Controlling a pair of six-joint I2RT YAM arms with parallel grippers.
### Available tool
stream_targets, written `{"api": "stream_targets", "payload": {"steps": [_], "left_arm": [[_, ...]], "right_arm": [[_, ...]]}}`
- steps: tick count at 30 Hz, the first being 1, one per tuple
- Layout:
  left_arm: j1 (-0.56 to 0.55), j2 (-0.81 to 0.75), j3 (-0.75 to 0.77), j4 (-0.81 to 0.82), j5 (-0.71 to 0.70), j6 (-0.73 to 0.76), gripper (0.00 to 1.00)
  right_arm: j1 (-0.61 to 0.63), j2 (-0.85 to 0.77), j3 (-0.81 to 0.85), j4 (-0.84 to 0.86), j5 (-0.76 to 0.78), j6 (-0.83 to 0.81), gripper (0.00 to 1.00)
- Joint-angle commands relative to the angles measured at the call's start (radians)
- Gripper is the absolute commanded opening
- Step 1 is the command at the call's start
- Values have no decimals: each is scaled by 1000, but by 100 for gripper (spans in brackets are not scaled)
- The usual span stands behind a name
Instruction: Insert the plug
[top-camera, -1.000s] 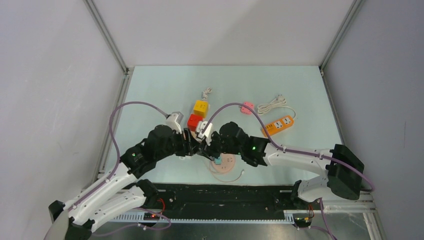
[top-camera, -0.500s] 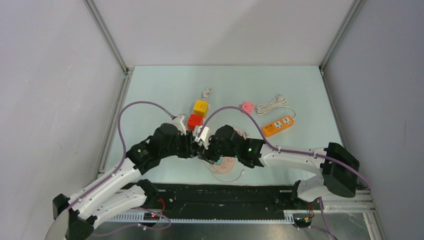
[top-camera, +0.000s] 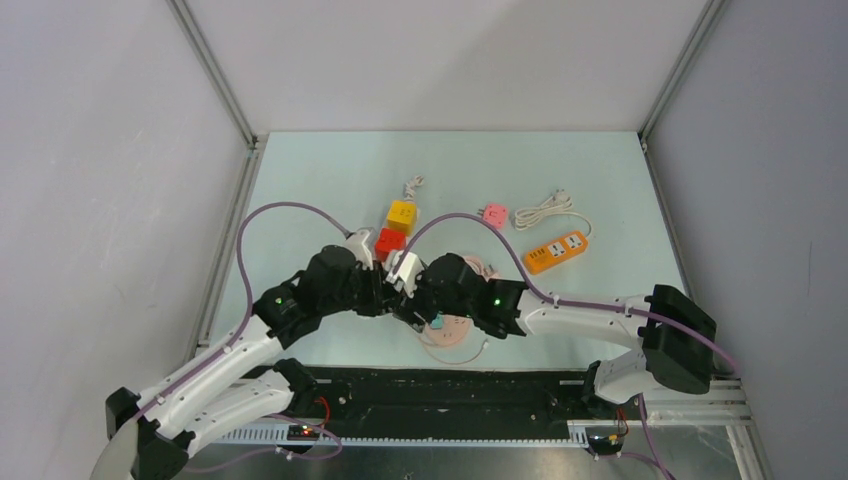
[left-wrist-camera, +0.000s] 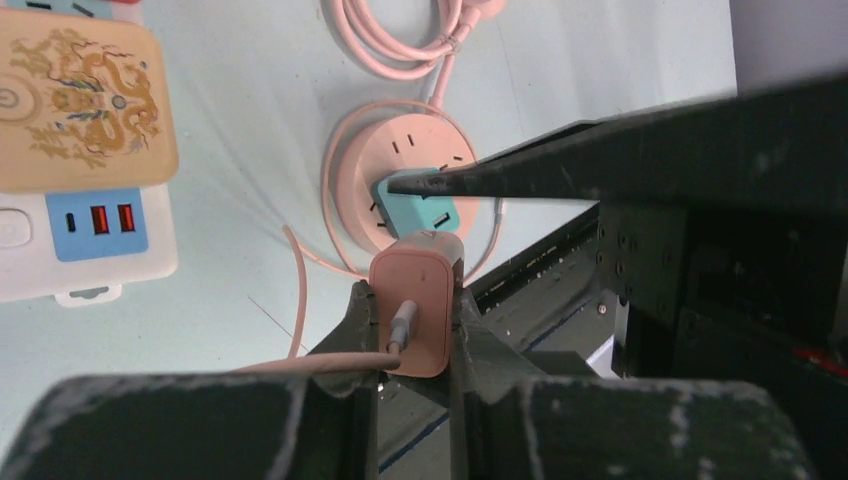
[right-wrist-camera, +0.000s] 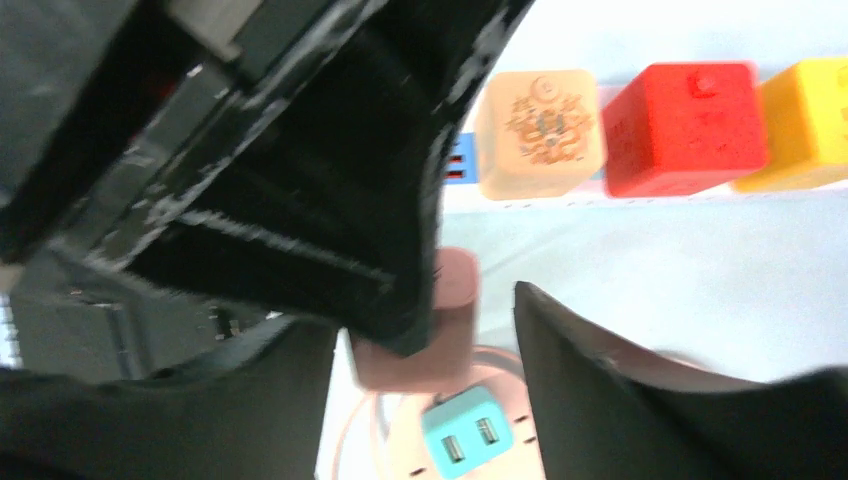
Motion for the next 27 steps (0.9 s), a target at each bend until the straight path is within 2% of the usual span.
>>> {"api": "stream_targets", "payload": {"steps": [1, 2, 4, 14, 16, 18, 21, 24, 27], "left_arm": [[-3, -16, 62, 15, 36, 11, 0], [-1, -18, 67, 14, 13, 14, 0], [5, -21, 73, 7, -20, 15, 0], [29, -30, 119, -45, -132, 17, 0], [30, -26, 129, -50, -133, 17, 0], [30, -18, 142, -52, -133, 16, 0], [26, 8, 167, -53, -148, -4, 0], [-31, 47, 201, -52, -209, -27, 0], [-112, 91, 254, -53, -311, -55, 0]], "right_arm": [[-4, 1, 62, 75, 96, 8, 80], [-3, -1, 62, 70, 110, 7, 94], [-2, -15, 63, 45, 121, 9, 99], [9, -255, 33, -225, 114, 142, 99], [1, -355, -7, -229, 148, 227, 99], [-33, -419, -34, -251, 182, 401, 100], [-71, -484, -69, -329, 314, 585, 99], [-85, -532, -98, -465, 401, 768, 100], [-96, -541, -103, -633, 445, 885, 99]]}}
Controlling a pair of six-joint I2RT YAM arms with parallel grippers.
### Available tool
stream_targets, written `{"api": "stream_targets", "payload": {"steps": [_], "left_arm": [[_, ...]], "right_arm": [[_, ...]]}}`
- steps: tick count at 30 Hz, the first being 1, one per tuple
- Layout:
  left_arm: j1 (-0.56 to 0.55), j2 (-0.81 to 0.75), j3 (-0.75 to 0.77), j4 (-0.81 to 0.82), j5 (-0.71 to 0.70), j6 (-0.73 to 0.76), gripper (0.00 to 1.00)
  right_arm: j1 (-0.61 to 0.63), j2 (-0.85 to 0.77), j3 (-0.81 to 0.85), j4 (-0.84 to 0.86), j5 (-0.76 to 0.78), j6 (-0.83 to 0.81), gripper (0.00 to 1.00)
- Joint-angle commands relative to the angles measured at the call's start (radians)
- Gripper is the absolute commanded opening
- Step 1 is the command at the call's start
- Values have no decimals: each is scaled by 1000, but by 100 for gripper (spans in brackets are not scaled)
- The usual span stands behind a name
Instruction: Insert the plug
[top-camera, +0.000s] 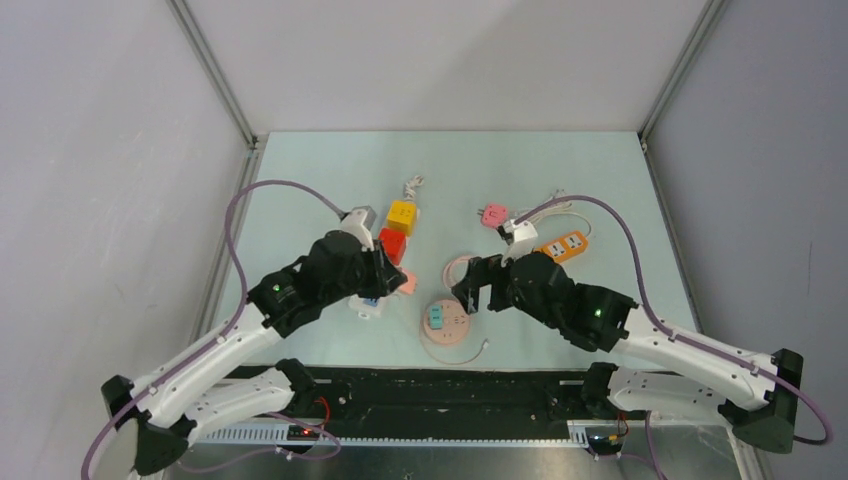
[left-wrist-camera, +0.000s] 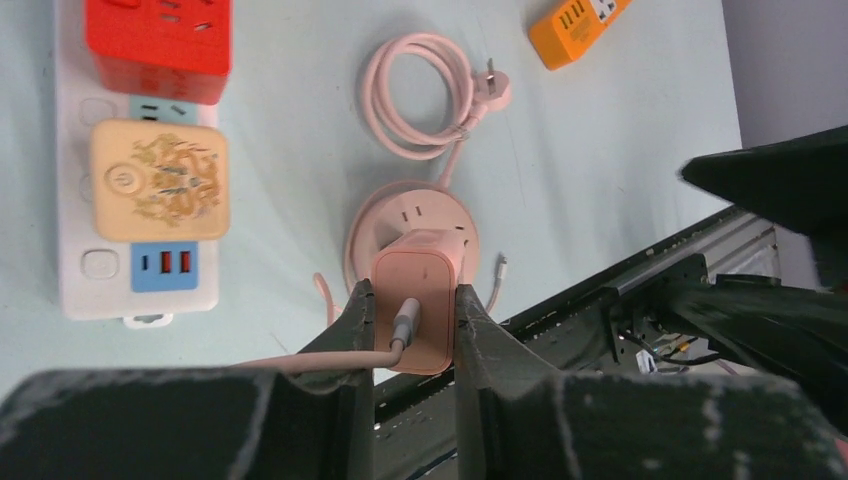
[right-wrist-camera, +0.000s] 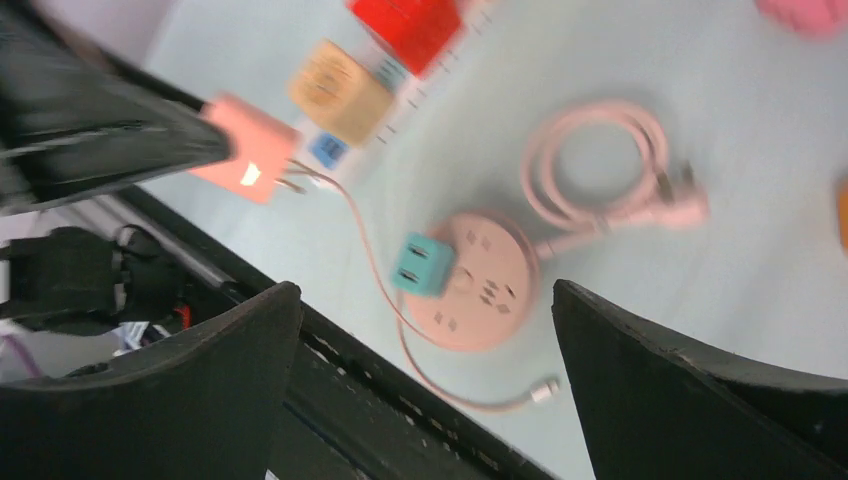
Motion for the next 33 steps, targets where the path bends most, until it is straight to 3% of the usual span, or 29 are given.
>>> {"api": "stream_targets", "payload": {"steps": [1, 4, 9, 24, 33], "left_arm": [[-122, 71, 97, 22, -150, -59, 0], [-216, 131, 128, 22, -256, -104, 0], [-311, 249, 146, 25, -390, -211, 0], [-423, 562, 274, 24, -439, -347, 0], [-451, 655, 292, 19, -487, -369, 0]], "right_arm": [[-8, -11, -20, -276, 164, 319, 99], [-5, -41, -31, -408, 222, 417, 99], [-3, -111, -52, -470, 266, 502, 100], [-5, -307, -138, -545, 308, 543, 99], [-7, -393, -226, -535, 301, 585, 98]]}}
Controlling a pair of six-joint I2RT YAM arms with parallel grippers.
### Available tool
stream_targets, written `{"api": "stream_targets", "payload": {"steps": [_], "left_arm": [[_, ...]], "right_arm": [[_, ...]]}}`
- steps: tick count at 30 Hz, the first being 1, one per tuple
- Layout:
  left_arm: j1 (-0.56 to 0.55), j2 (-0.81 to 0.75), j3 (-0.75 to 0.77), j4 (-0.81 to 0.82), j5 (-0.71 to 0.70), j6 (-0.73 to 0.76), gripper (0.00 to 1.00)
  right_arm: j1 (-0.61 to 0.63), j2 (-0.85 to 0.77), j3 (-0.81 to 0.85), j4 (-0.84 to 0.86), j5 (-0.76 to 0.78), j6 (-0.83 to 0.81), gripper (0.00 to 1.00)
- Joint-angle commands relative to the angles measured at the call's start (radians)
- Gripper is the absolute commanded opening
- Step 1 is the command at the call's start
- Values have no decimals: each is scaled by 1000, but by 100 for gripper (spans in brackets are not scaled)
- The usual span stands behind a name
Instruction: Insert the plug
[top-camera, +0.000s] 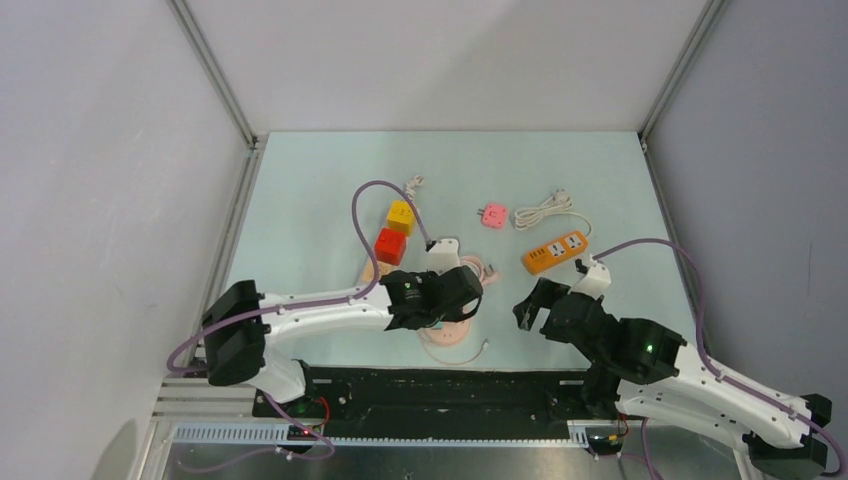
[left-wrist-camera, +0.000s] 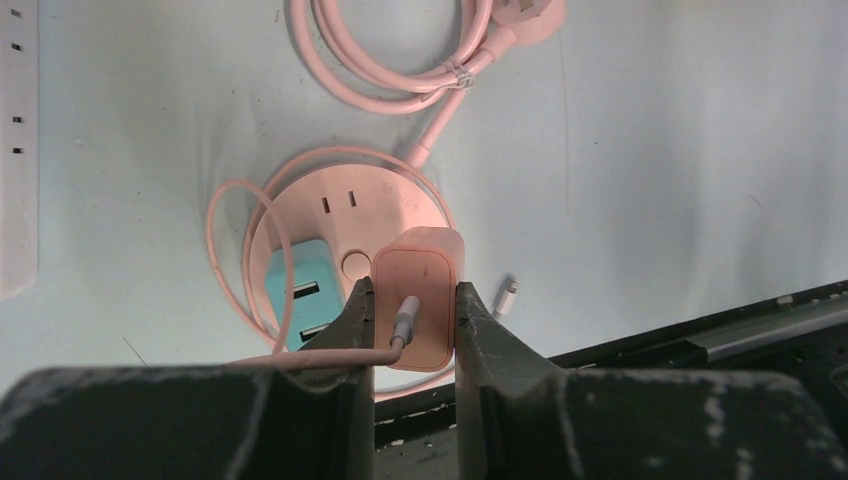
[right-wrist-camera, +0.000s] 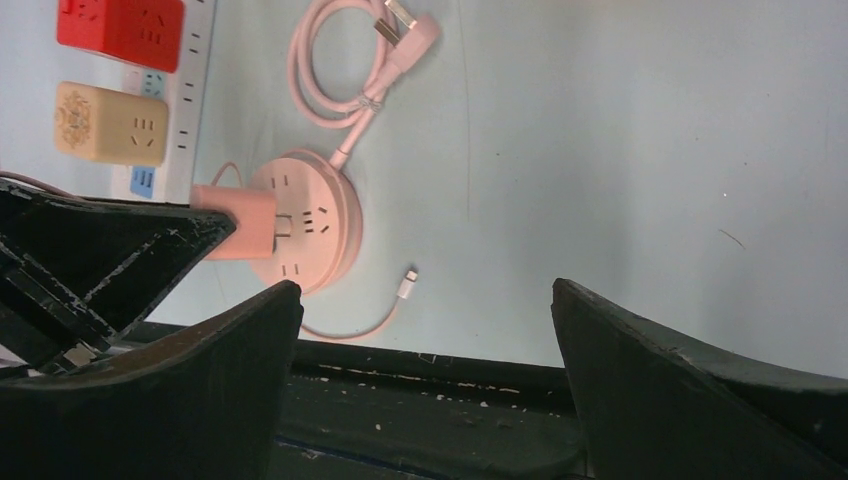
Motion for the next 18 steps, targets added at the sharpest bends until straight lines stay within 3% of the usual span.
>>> {"api": "stream_targets", "payload": {"steps": [1, 18], "left_arm": [[-6, 15, 47, 13, -76, -38, 0], [-5, 82, 86, -90, -82, -31, 0]], "right_arm": [[-2, -42, -39, 4, 33, 46, 98], [-27, -74, -101, 52, 40, 44, 98]]}}
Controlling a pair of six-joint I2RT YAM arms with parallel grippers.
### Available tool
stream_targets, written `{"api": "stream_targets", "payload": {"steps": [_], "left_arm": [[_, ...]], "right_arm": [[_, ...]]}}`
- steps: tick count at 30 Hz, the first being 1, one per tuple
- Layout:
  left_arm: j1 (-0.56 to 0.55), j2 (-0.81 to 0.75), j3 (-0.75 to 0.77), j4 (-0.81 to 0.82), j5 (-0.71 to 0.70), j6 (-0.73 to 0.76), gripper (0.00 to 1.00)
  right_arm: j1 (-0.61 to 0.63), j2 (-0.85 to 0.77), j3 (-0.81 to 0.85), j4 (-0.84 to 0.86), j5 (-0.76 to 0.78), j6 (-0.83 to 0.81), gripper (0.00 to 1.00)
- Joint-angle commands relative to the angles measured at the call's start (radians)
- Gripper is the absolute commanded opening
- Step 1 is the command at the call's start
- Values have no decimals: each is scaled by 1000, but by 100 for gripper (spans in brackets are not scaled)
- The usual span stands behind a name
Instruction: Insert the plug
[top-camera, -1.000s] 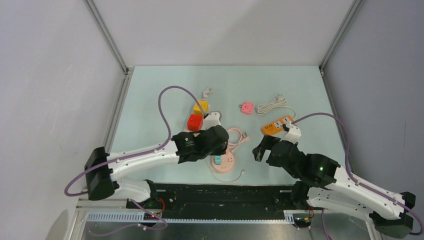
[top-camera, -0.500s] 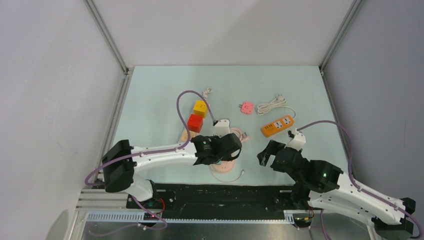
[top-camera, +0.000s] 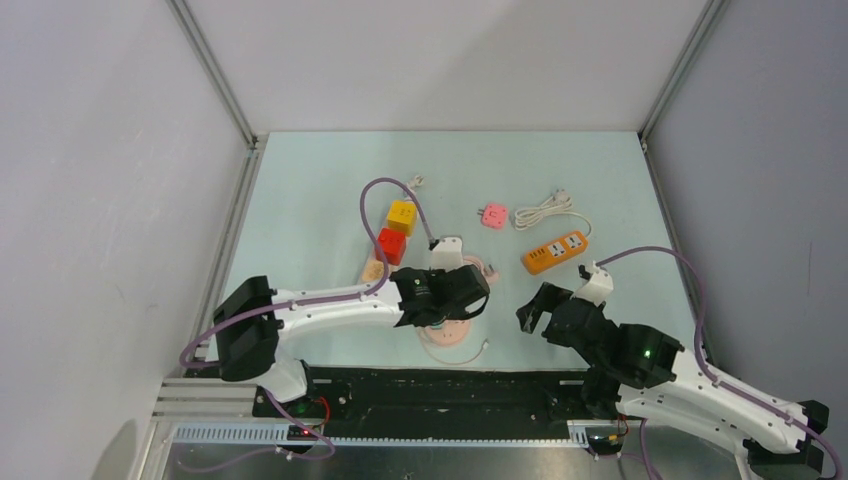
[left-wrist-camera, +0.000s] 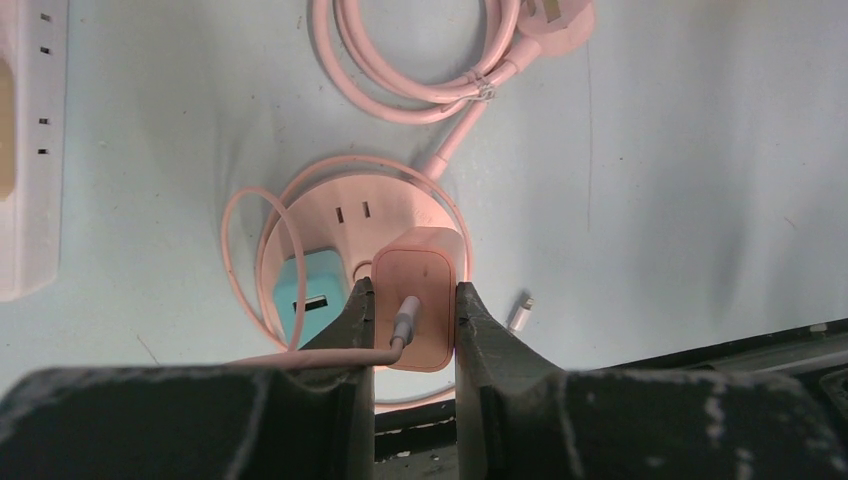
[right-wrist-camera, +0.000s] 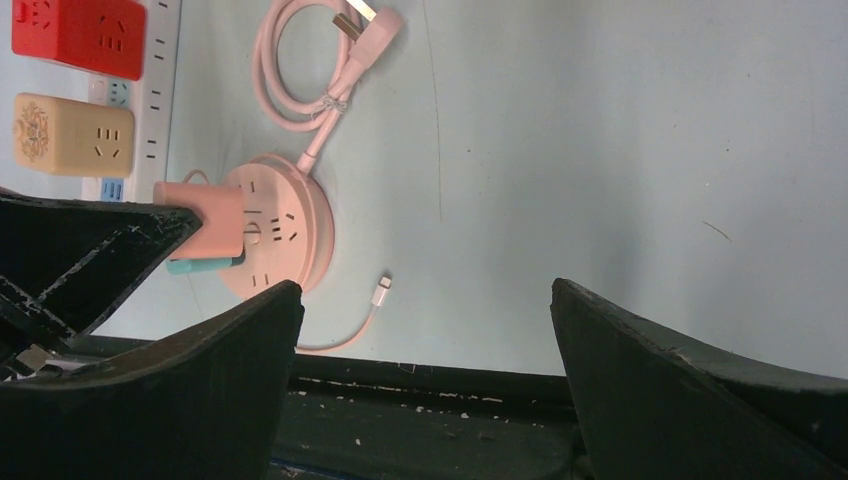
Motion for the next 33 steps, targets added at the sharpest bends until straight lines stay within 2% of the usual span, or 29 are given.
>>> {"api": "stream_targets", "payload": {"steps": [1, 11, 33], "left_arm": [[-3, 16, 36, -50, -49, -13, 0], [-4, 39, 43, -75, -37, -23, 0], [-3, 100, 91, -84, 15, 15, 0]], "right_arm": [[-15, -2, -6, 46, 27, 12, 98], [-50, 37, -14, 82, -9, -16, 98], [-92, 13, -25, 82, -32, -41, 98]]}}
